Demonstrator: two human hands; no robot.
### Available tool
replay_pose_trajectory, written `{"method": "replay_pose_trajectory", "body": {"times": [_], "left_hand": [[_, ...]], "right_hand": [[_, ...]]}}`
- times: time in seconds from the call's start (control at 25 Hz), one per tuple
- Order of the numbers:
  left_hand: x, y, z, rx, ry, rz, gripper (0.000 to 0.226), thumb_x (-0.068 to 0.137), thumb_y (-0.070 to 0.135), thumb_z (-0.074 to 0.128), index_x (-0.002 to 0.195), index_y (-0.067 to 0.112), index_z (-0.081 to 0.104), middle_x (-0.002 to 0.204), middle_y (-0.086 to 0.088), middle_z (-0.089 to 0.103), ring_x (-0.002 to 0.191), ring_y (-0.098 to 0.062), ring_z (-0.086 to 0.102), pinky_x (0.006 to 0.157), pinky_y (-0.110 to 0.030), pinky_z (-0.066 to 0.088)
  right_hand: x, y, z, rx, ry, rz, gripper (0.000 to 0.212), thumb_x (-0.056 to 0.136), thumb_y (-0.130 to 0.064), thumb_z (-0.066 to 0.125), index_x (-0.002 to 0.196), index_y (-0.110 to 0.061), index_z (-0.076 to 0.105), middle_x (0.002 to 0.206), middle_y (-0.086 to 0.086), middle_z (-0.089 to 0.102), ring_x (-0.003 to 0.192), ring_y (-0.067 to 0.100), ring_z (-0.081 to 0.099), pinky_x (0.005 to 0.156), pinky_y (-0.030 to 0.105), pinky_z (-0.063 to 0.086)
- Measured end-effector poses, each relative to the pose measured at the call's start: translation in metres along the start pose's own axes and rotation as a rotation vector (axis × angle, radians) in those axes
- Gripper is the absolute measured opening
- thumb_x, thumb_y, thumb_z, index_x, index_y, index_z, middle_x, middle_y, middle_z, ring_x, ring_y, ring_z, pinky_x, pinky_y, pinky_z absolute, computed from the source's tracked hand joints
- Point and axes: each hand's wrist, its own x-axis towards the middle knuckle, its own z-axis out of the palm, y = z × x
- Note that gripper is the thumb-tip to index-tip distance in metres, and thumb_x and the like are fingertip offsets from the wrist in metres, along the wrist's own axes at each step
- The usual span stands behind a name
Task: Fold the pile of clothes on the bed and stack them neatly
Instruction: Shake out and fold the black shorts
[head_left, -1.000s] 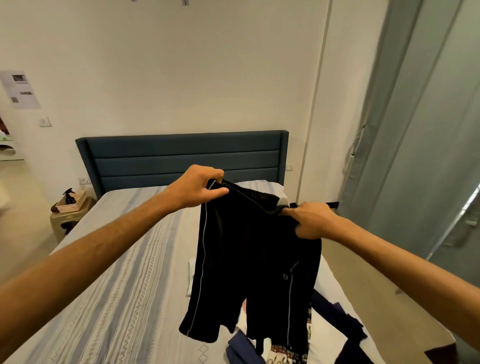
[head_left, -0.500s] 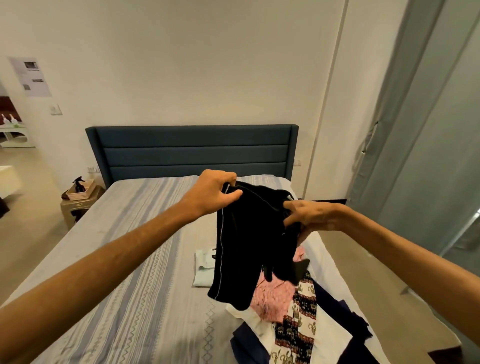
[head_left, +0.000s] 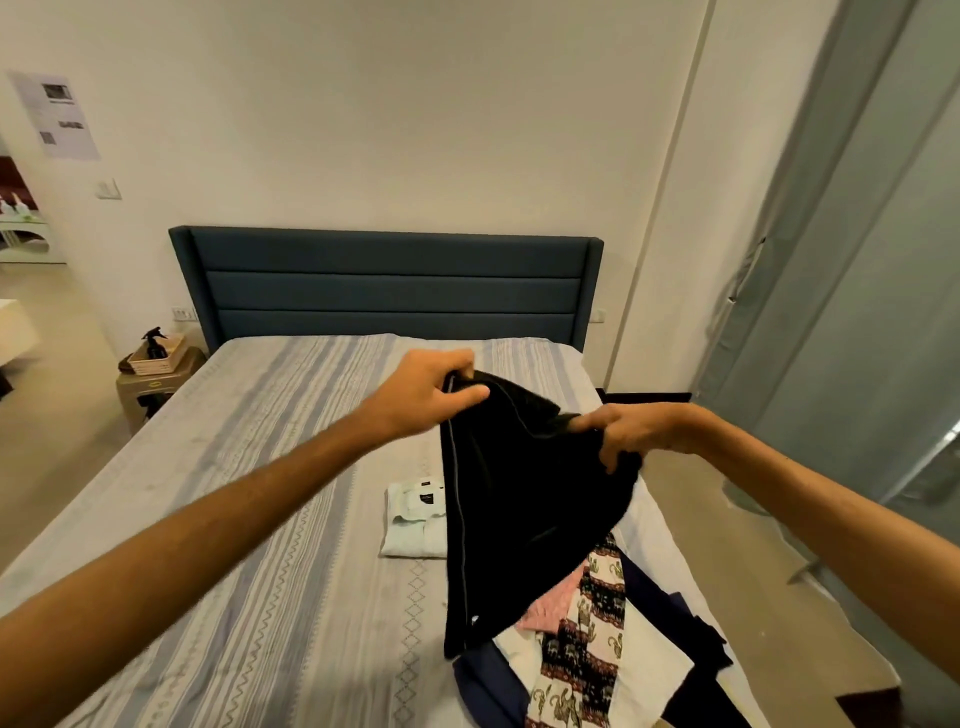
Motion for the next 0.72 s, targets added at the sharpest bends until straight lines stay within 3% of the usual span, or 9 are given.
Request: {"method": "replay_pose_trajectory", "body": {"times": [0.08, 0.16, 0.24, 0.32, 0.4, 0.56, 0.64, 0.68, 0.72], "left_hand": [[0.003, -0.013, -0.028, 0.047, 0.057, -0.045, 0.029, 0.098, 0.035, 0.071, 0.082, 0.016, 0.056, 0.066, 0.007, 0.053, 0.062, -0.003, 0.049, 0.057, -0.014, 0.036], [0.005, -0.018, -0.044, 0.054, 0.058, -0.063, 0.028, 0.099, 0.034, 0.069, 0.084, 0.015, 0.056, 0.068, 0.004, 0.055, 0.062, -0.003, 0.049, 0.057, -0.013, 0.038], [0.010, -0.019, -0.049, 0.065, 0.052, -0.055, 0.027, 0.100, 0.034, 0.068, 0.085, 0.014, 0.056, 0.071, 0.001, 0.057, 0.064, -0.004, 0.049, 0.058, -0.015, 0.039], [0.014, -0.020, -0.049, 0.080, 0.039, -0.049, 0.027, 0.099, 0.033, 0.069, 0.085, 0.014, 0.057, 0.071, 0.002, 0.058, 0.063, -0.003, 0.050, 0.058, -0.014, 0.040], [0.015, -0.022, -0.046, 0.081, 0.024, -0.046, 0.025, 0.099, 0.031, 0.070, 0.086, 0.013, 0.057, 0.069, 0.006, 0.055, 0.062, -0.002, 0.050, 0.058, -0.013, 0.040], [0.009, -0.026, -0.035, 0.033, -0.020, -0.087, 0.027, 0.096, 0.035, 0.072, 0.086, 0.013, 0.061, 0.071, 0.005, 0.059, 0.066, 0.001, 0.054, 0.060, -0.012, 0.044], [0.008, -0.029, -0.025, 0.032, -0.007, -0.124, 0.028, 0.095, 0.038, 0.073, 0.083, 0.014, 0.062, 0.073, 0.003, 0.061, 0.068, -0.001, 0.056, 0.060, -0.013, 0.045], [0.007, -0.031, -0.020, 0.050, 0.026, -0.144, 0.029, 0.095, 0.038, 0.074, 0.081, 0.016, 0.062, 0.073, 0.004, 0.061, 0.068, -0.004, 0.056, 0.059, -0.014, 0.044], [0.007, -0.032, -0.015, 0.067, 0.069, -0.168, 0.029, 0.094, 0.038, 0.074, 0.078, 0.018, 0.061, 0.072, 0.004, 0.061, 0.068, -0.007, 0.056, 0.059, -0.014, 0.043]], "right_hand": [[-0.014, -0.001, 0.007, -0.294, 0.111, -0.081, 0.049, 0.076, -0.013, 0.049, 0.111, -0.029, 0.079, 0.093, -0.021, 0.069, 0.088, 0.003, 0.063, 0.069, 0.012, 0.045], [-0.021, -0.003, 0.018, -0.308, 0.240, -0.238, 0.033, 0.081, -0.026, 0.051, 0.090, -0.025, 0.083, 0.082, -0.021, 0.073, 0.074, 0.003, 0.062, 0.070, 0.015, 0.043], [-0.026, -0.007, 0.029, -0.192, 0.178, -0.362, 0.025, 0.094, -0.017, 0.060, 0.105, -0.020, 0.082, 0.106, -0.014, 0.078, 0.096, 0.003, 0.069, 0.090, 0.024, 0.051], [-0.028, -0.012, 0.034, -0.019, -0.015, -0.393, 0.053, 0.096, 0.005, 0.059, 0.143, -0.019, 0.062, 0.144, -0.013, 0.063, 0.133, 0.003, 0.056, 0.110, 0.018, 0.042], [-0.023, -0.009, 0.032, 0.027, -0.121, -0.328, 0.075, 0.095, 0.014, 0.053, 0.156, -0.029, 0.045, 0.156, -0.023, 0.047, 0.144, -0.003, 0.041, 0.115, 0.014, 0.034], [-0.008, -0.006, 0.019, 0.013, 0.086, 0.003, 0.083, 0.096, -0.002, 0.059, 0.162, -0.040, 0.026, 0.170, -0.012, 0.022, 0.156, 0.017, 0.022, 0.126, 0.038, 0.019], [0.001, -0.002, 0.018, 0.065, 0.152, 0.060, 0.078, 0.096, -0.003, 0.060, 0.159, -0.037, 0.030, 0.165, 0.002, 0.033, 0.140, 0.025, 0.046, 0.112, 0.035, 0.042], [0.005, -0.001, 0.019, 0.100, 0.158, 0.042, 0.071, 0.097, -0.002, 0.060, 0.152, -0.038, 0.033, 0.152, 0.011, 0.044, 0.113, 0.022, 0.061, 0.091, 0.028, 0.054], [0.008, -0.002, 0.022, 0.115, 0.149, 0.010, 0.062, 0.098, 0.000, 0.058, 0.140, -0.038, 0.034, 0.133, 0.016, 0.051, 0.085, 0.015, 0.062, 0.070, 0.024, 0.053]]}}
